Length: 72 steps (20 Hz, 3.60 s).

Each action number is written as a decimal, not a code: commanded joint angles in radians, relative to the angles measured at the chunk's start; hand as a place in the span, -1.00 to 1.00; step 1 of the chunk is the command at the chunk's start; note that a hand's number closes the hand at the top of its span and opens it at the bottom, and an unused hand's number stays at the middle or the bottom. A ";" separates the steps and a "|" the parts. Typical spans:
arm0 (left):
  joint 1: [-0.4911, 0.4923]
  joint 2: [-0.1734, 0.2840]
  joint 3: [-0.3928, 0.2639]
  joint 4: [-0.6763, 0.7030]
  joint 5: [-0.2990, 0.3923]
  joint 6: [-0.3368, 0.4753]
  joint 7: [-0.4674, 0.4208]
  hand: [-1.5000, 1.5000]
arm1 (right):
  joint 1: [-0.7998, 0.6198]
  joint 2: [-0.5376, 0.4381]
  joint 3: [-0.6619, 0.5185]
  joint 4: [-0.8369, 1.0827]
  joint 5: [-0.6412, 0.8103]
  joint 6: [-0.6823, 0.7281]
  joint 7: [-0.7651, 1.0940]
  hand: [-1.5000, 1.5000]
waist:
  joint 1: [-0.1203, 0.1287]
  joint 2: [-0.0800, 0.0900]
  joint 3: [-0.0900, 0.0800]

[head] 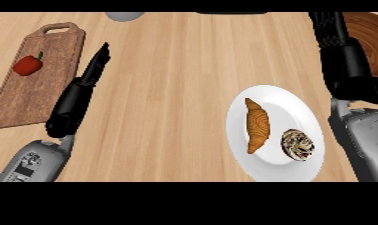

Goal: Pick the croissant from the plate and place it in the bowl

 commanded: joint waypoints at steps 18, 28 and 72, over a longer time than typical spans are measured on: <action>0.012 -0.005 0.142 -0.004 -0.007 0.124 0.192 0.00 | 0.010 -0.336 0.009 0.456 0.058 0.771 -0.516 -1.00 | 0.009 0.008 -0.007; -0.001 -0.021 0.128 -0.054 -0.030 0.127 0.282 0.00 | -0.168 -0.384 0.211 0.277 0.322 0.779 -0.230 -1.00 | 0.002 0.000 -0.009; 0.042 -0.180 0.257 -0.083 -0.214 0.006 0.270 0.00 | -0.118 0.035 0.405 0.521 1.076 0.731 -0.261 1.00 | -0.003 0.005 -0.007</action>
